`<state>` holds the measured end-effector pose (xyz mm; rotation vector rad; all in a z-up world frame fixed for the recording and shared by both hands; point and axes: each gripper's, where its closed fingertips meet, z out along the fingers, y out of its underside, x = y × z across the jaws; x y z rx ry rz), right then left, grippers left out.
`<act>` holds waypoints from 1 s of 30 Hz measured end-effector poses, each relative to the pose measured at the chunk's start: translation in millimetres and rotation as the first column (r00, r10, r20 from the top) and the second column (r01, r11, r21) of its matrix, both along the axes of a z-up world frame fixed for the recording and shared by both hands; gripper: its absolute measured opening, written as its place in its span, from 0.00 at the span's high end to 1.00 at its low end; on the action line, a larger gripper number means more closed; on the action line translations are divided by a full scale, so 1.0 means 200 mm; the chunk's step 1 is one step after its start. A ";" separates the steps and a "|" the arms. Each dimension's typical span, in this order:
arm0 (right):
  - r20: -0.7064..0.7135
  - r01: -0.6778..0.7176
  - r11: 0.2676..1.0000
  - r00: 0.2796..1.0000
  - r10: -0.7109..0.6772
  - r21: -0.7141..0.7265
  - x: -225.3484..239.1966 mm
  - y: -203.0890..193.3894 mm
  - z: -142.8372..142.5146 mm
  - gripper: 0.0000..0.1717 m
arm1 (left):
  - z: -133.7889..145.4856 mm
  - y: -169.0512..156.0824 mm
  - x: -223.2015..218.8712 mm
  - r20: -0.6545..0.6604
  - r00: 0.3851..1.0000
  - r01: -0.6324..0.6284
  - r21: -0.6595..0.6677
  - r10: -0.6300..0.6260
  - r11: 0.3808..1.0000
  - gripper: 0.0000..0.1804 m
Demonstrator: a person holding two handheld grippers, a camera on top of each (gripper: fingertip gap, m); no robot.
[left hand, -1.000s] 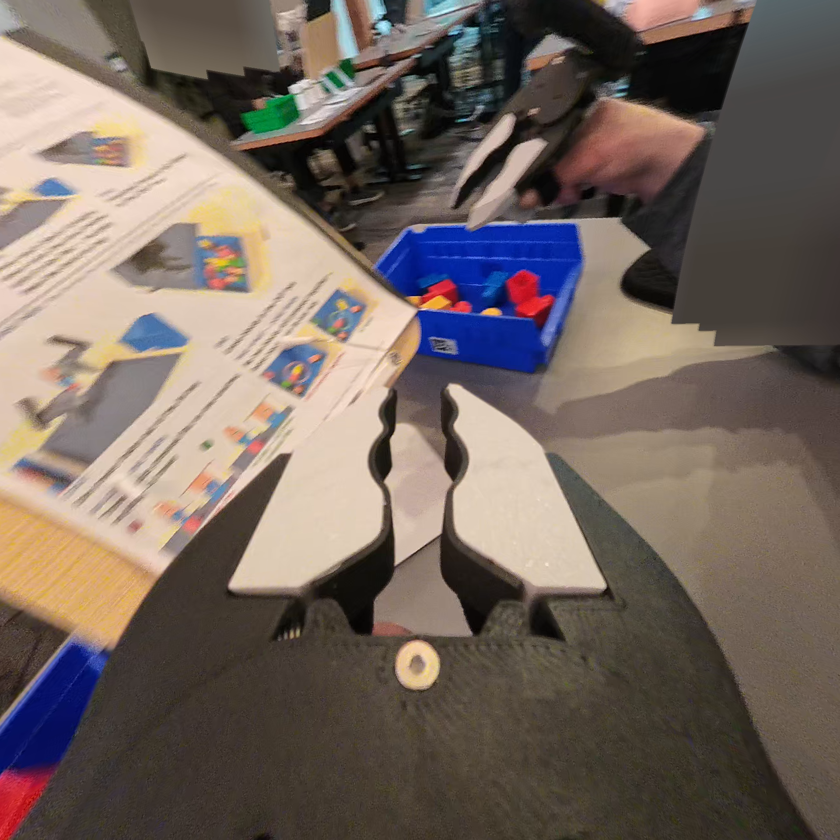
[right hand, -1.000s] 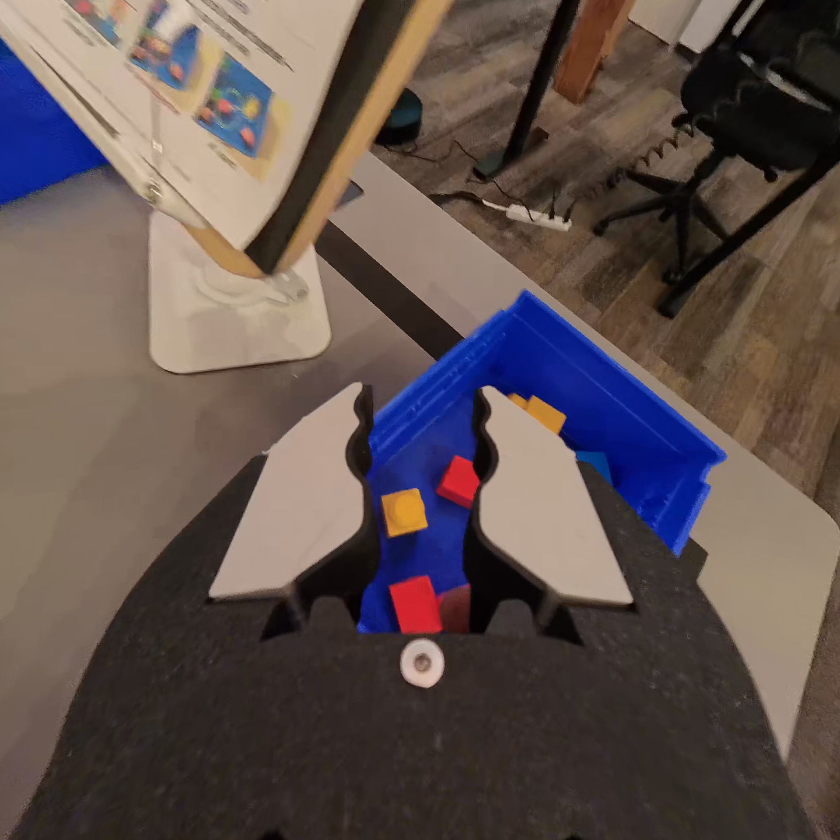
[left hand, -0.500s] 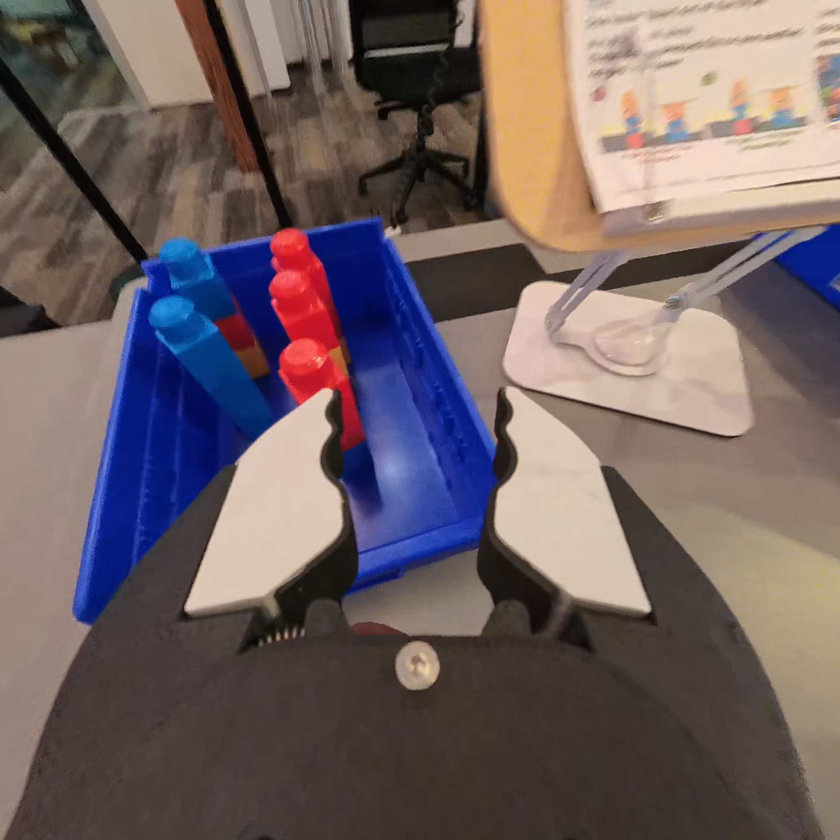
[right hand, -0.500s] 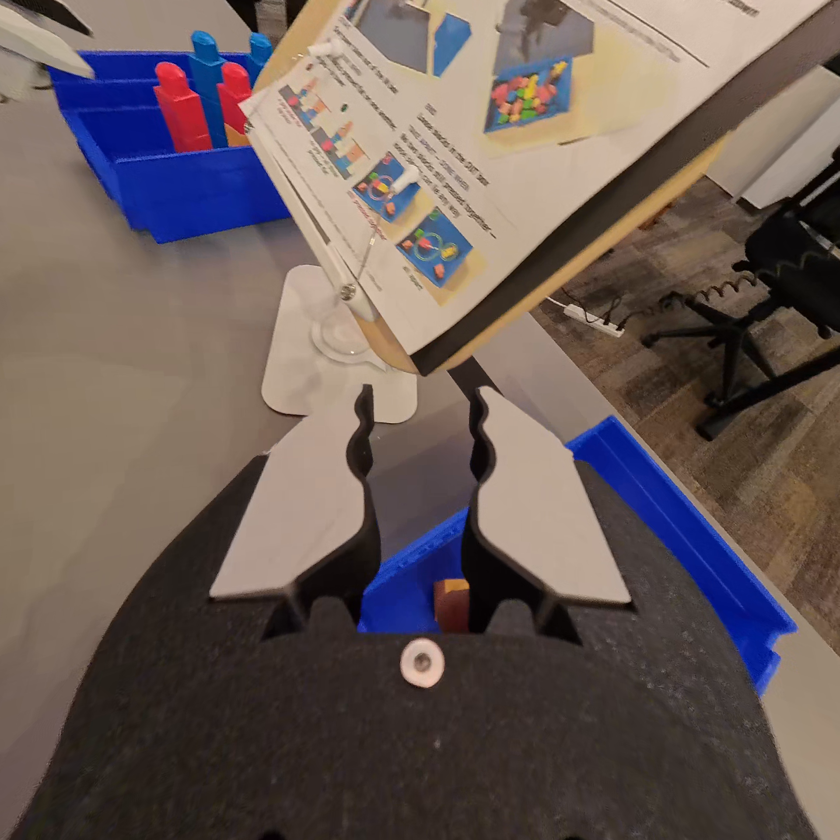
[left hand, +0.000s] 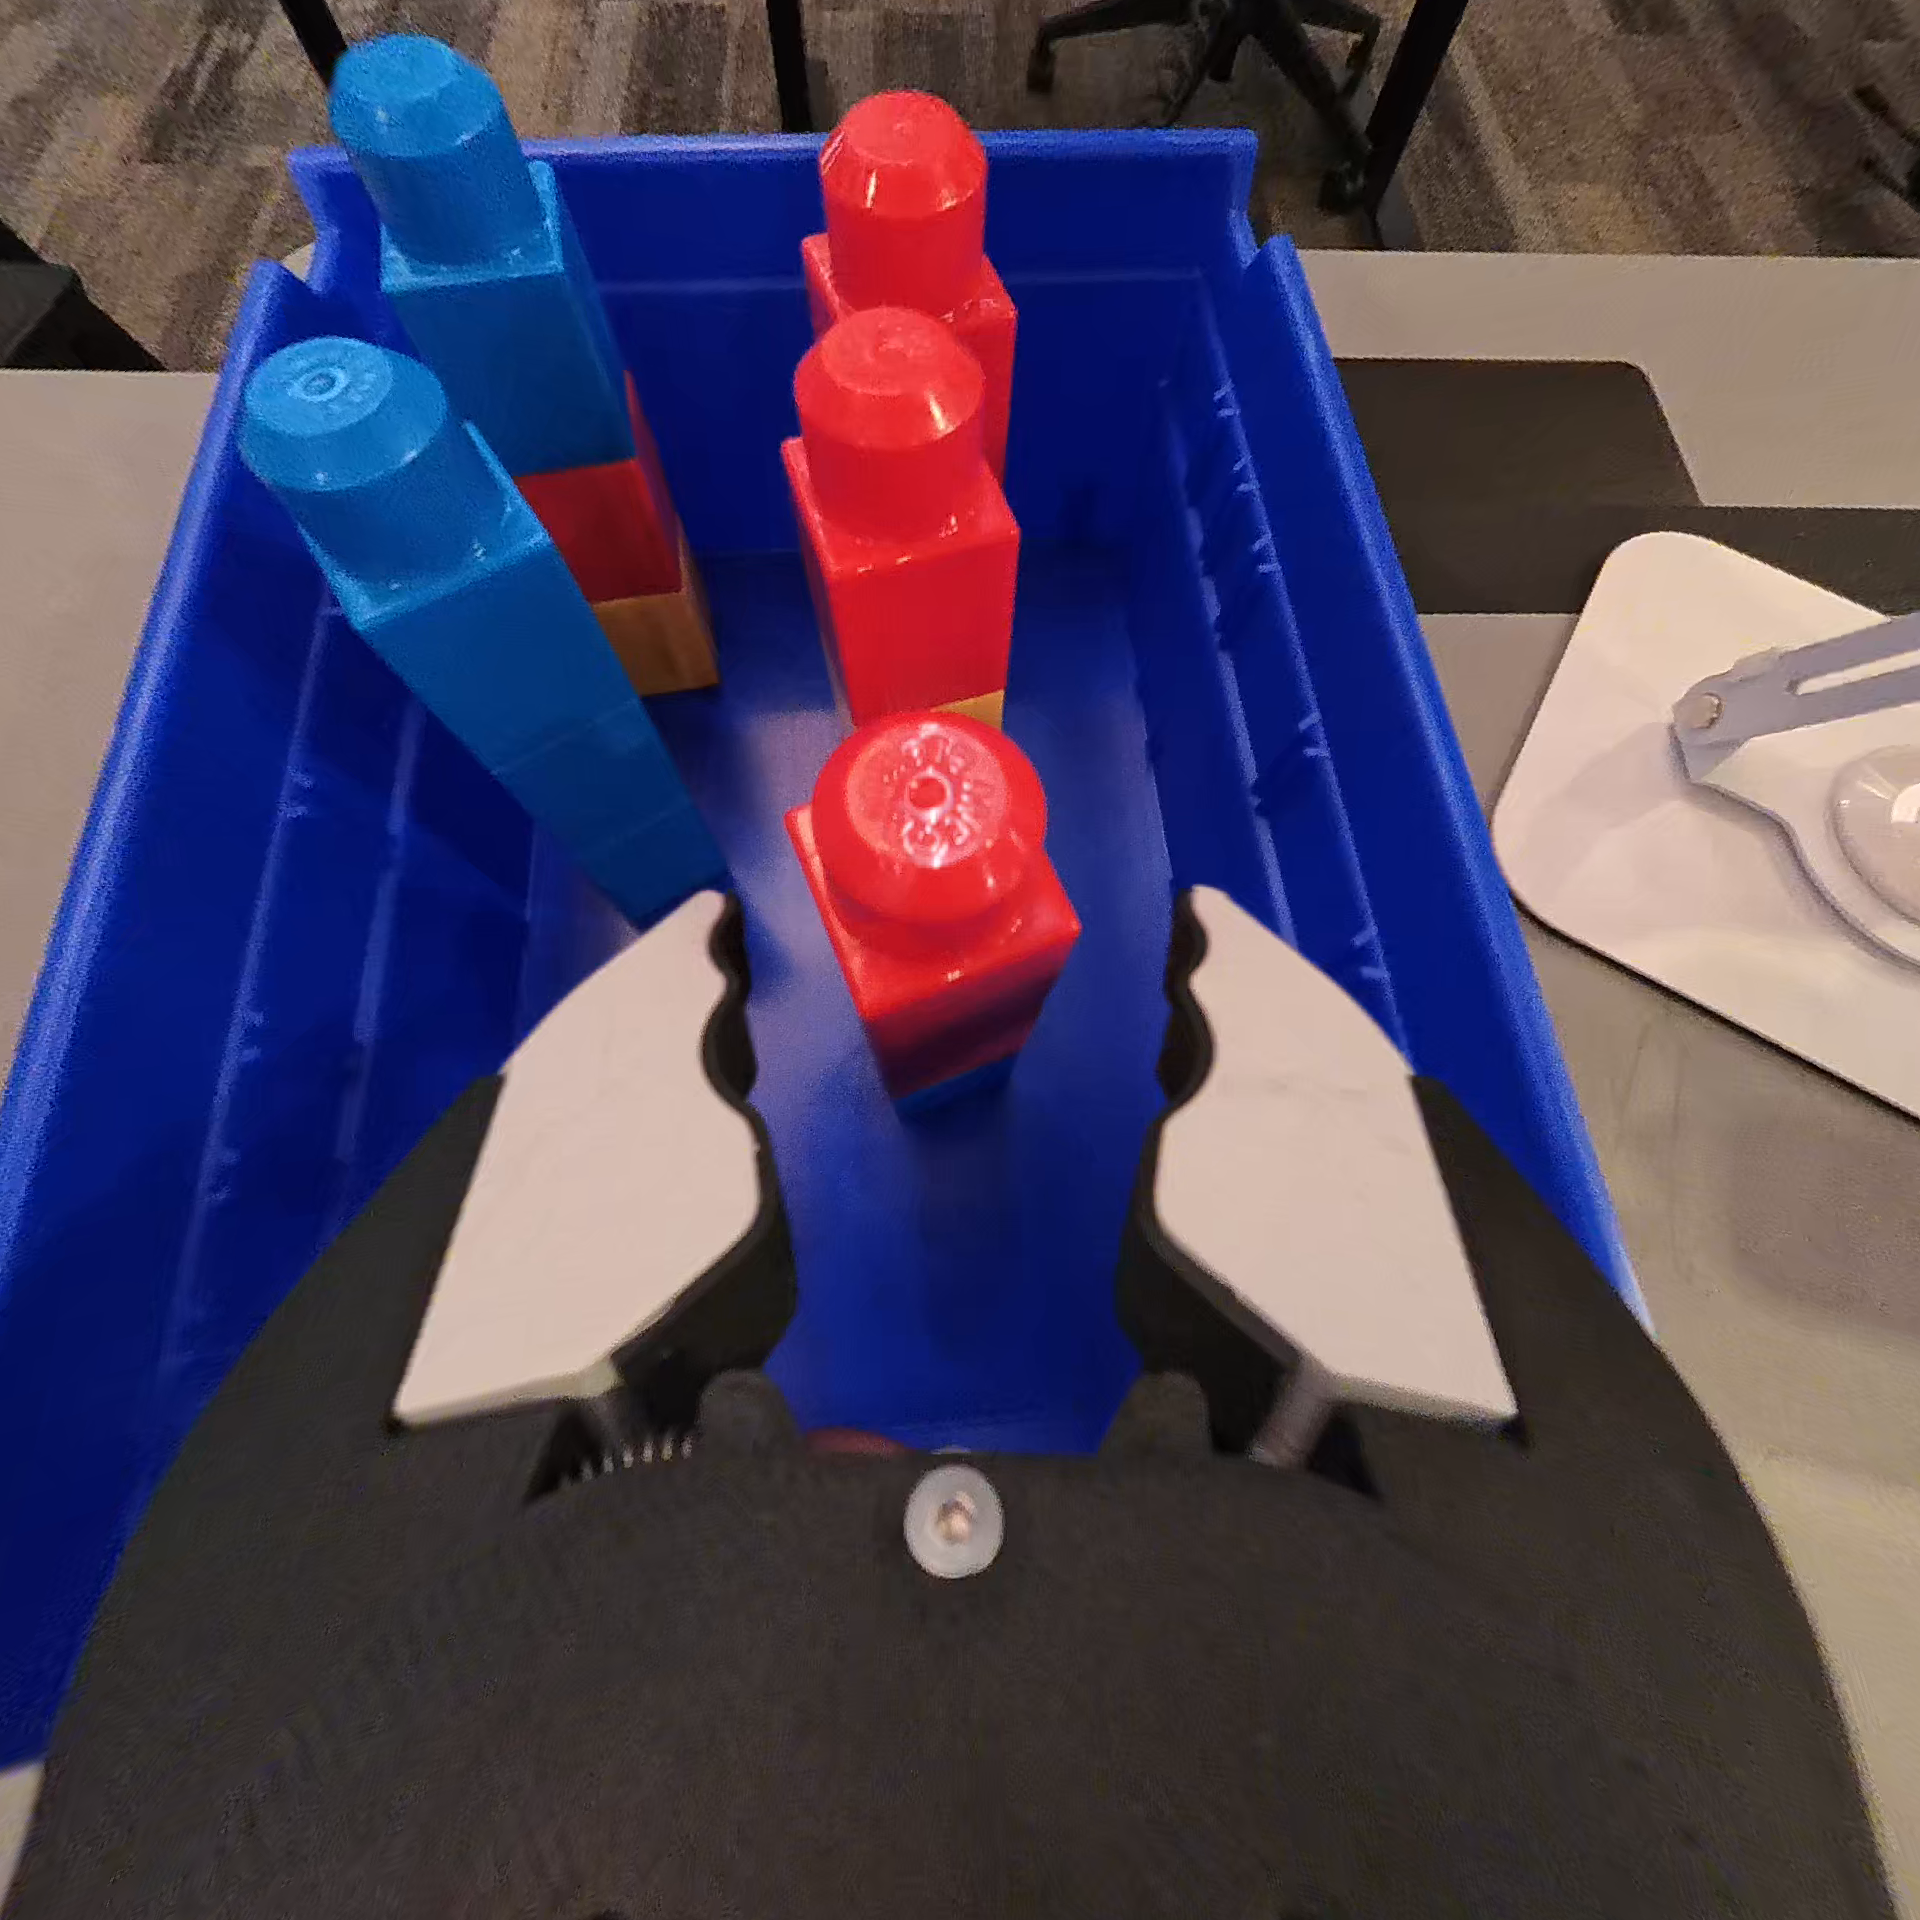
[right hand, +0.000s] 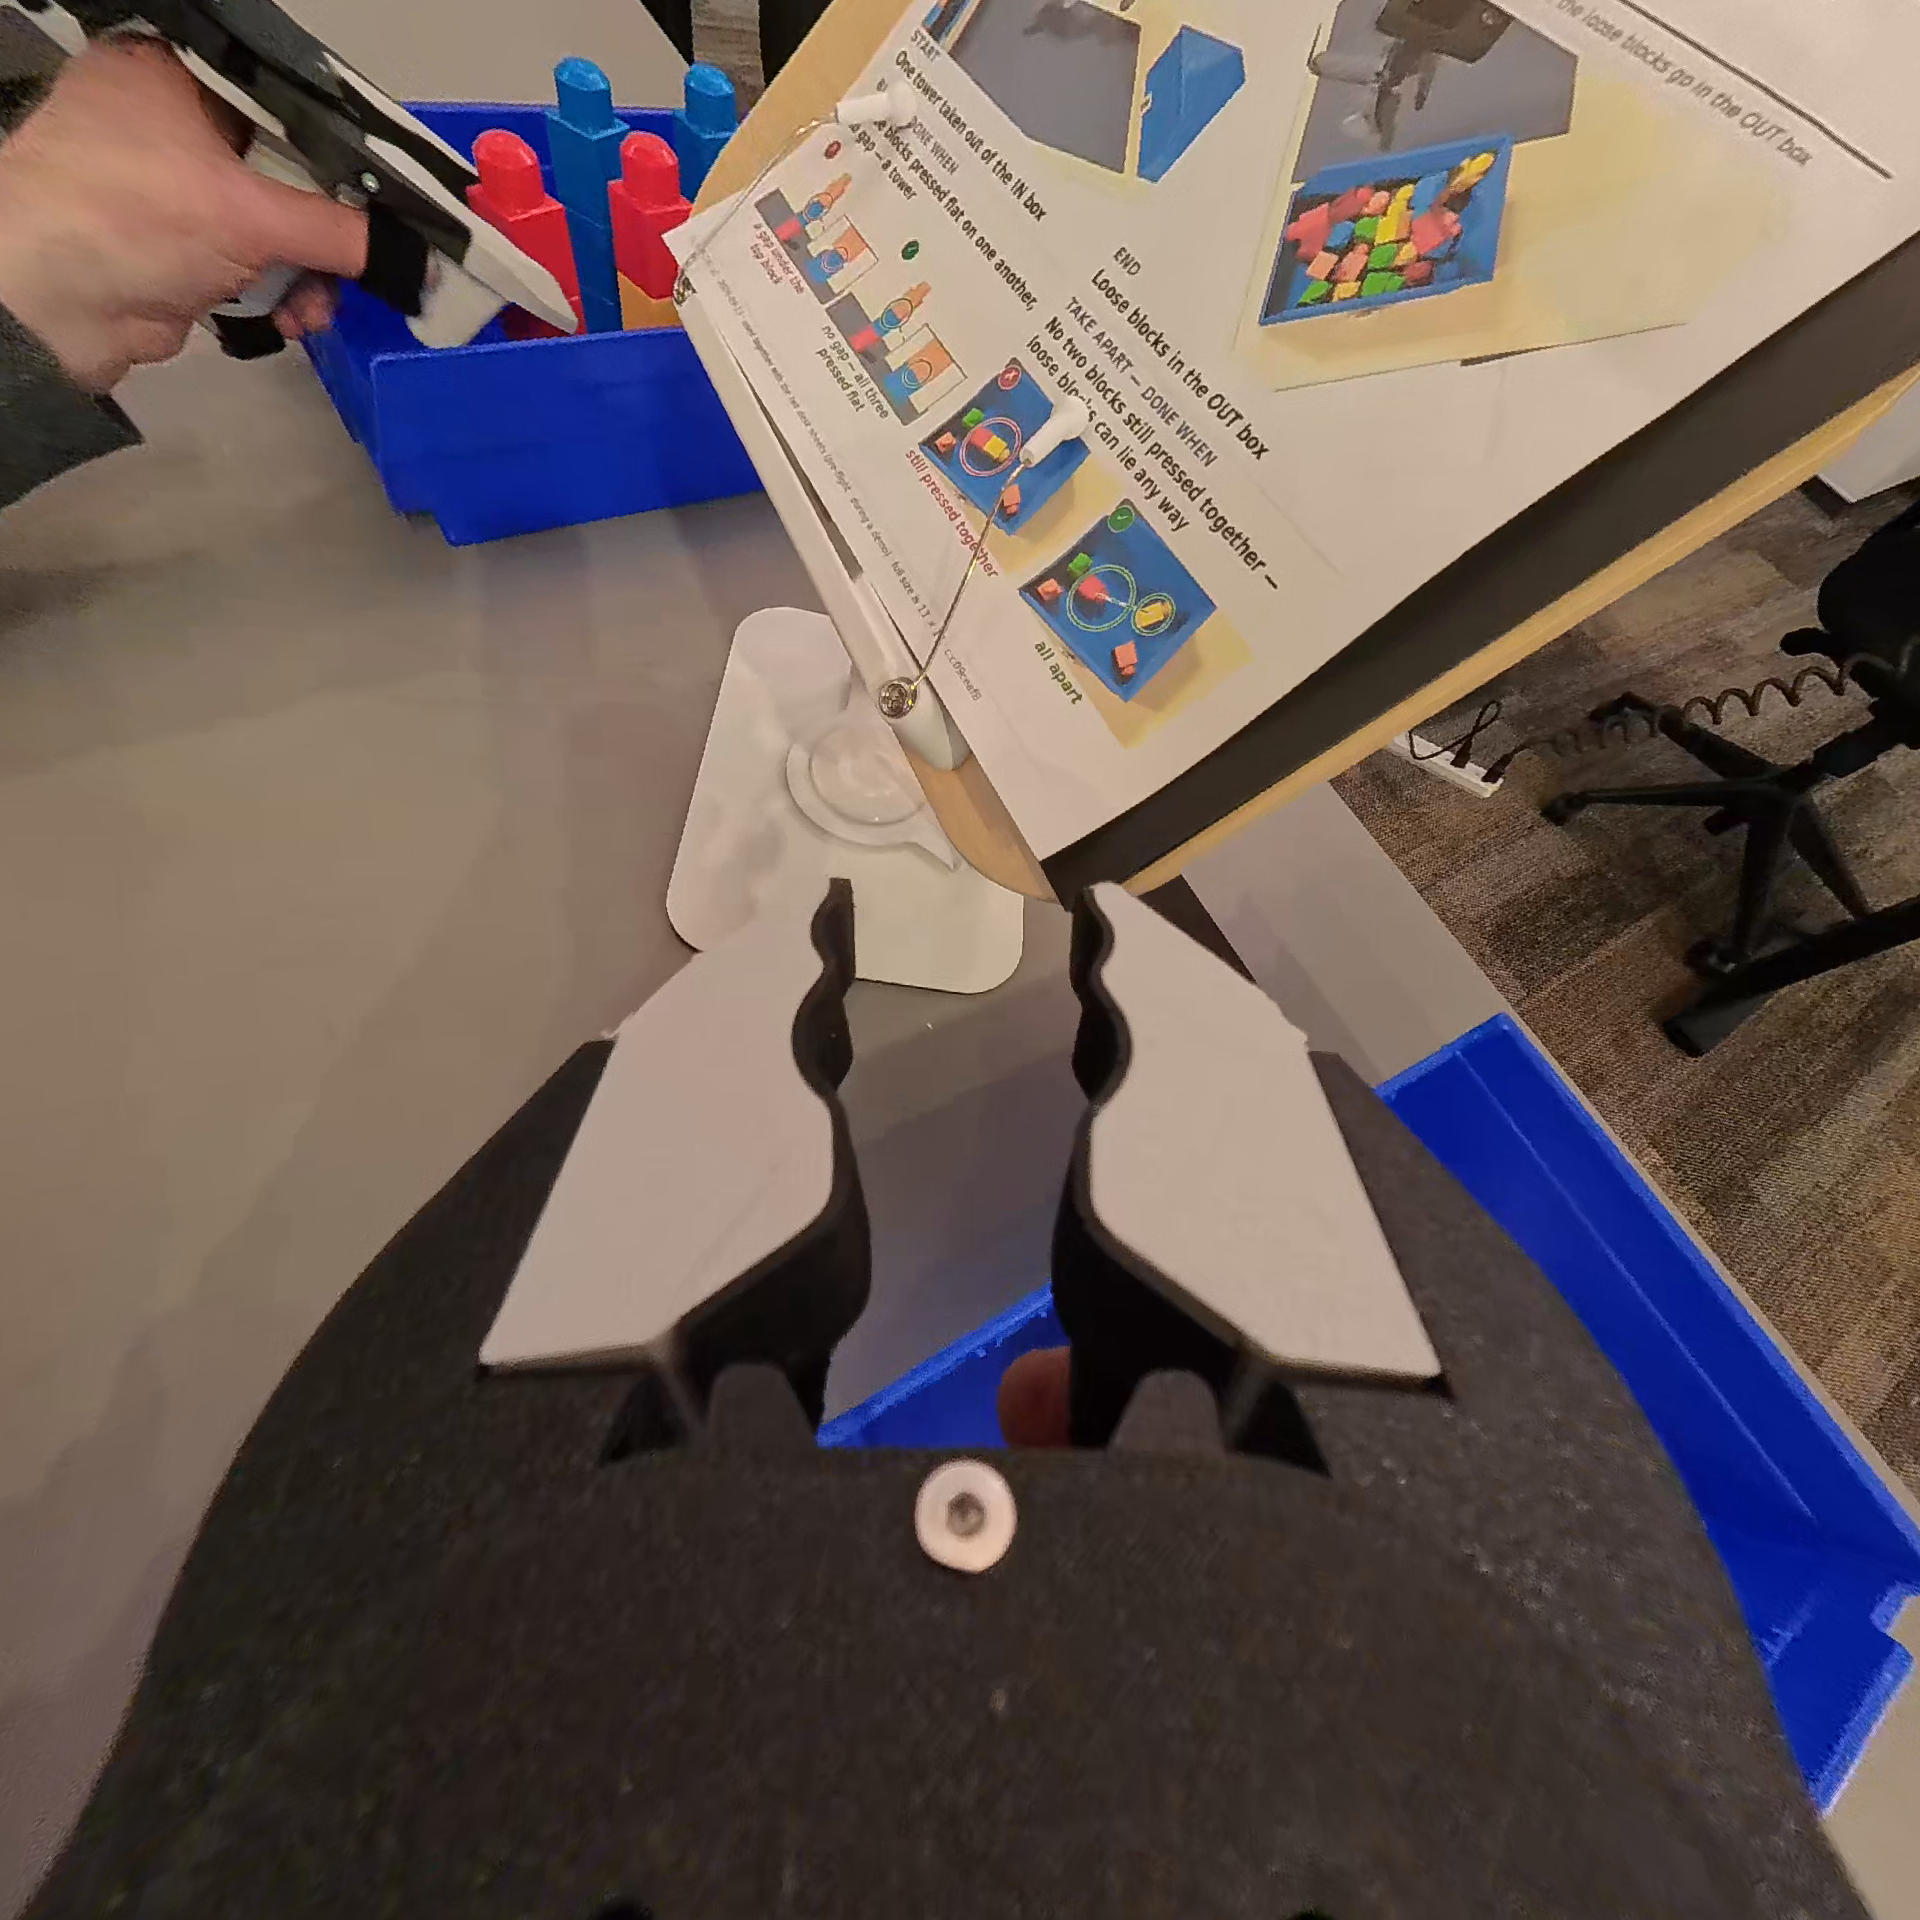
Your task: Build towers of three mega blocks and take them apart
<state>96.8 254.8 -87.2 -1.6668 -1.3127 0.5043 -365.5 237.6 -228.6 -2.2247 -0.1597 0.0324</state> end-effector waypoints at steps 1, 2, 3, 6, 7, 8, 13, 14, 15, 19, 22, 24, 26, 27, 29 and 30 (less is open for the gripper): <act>0.001 -0.001 1.000 1.000 0.001 0.000 0.00 0.00 0.00 0.77 | -0.01 0.01 0.00 0.005 1.000 0.006 -0.004 -0.006 1.000 0.62; 0.000 -0.003 1.000 1.000 0.003 0.001 0.00 0.00 0.00 0.77 | -0.02 0.02 -0.01 -0.003 1.000 0.008 -0.009 -0.008 1.000 0.71; -0.002 -0.006 1.000 1.000 0.006 0.002 -0.01 -0.01 0.00 0.77 | -0.02 0.03 -0.01 -0.014 1.000 0.010 0.002 -0.010 1.000 0.74; -0.017 -0.027 1.000 0.999 0.027 0.008 -0.03 -0.03 0.02 0.77 | 0.02 0.03 0.01 -0.003 0.999 0.045 0.028 -0.045 0.999 0.75; -0.027 -0.045 0.999 0.999 0.045 0.013 -0.04 -0.05 0.03 0.77 | 0.06 0.01 0.03 -0.002 0.997 0.072 0.038 -0.072 0.997 0.76; -0.041 -0.070 0.997 0.997 0.070 0.017 -0.07 -0.07 0.04 0.77 | 0.12 -0.01 0.07 0.008 0.992 0.128 0.055 -0.128 0.990 0.76; -0.148 -0.280 0.960 0.949 0.278 0.009 -0.28 -0.29 0.10 0.76 | 0.51 -0.20 0.46 -0.051 0.867 0.498 0.136 -0.496 0.856 0.79; -0.177 -0.323 0.946 0.931 0.318 0.002 -0.32 -0.34 0.11 0.76 | 0.57 -0.24 0.58 -0.083 0.808 0.589 0.133 -0.584 0.797 0.80; -0.210 -0.368 0.930 0.910 0.358 -0.006 -0.37 -0.40 0.12 0.76 | 0.61 -0.28 0.71 -0.109 0.744 0.668 0.110 -0.659 0.736 0.80; -0.297 -0.474 0.881 0.843 0.449 -0.015 -0.49 -0.54 0.14 0.76 | 0.65 -0.38 1.16 -0.182 0.514 0.854 0.014 -0.838 0.521 0.80; -0.326 -0.504 0.864 0.815 0.479 0.008 -0.54 -0.59 0.14 0.76 | 0.66 -0.44 1.45 -0.180 0.347 0.936 0.008 -0.920 0.351 0.80; -0.347 -0.527 0.850 0.795 0.498 0.011 -0.55 -0.61 0.14 0.75 | 0.66 -0.47 1.59 -0.184 0.251 0.967 0.013 -0.950 0.253 0.80; -0.376 -0.558 0.830 0.767 0.520 0.007 -0.56 -0.63 0.14 0.75 | 0.66 -0.49 1.70 -0.167 0.193 0.981 0.015 -0.967 0.194 0.80; -0.386 -0.576 0.817 0.754 0.531 -0.003 -0.57 -0.64 0.13 0.75 | 0.66 -0.50 1.74 -0.172 0.167 0.986 0.016 -0.971 0.167 0.80; -0.395 -0.601 0.799 0.737 0.548 -0.013 -0.57 -0.66 0.13 0.76 | 0.65 -0.50 1.81 -0.169 0.133 0.991 0.007 -0.977 0.133 0.80; -0.396 -0.603 0.798 0.735 0.550 -0.011 -0.57 -0.65 0.12 0.77 | 0.65 -0.50 1.83 -0.169 0.119 0.993 0.001 -0.978 0.121 0.80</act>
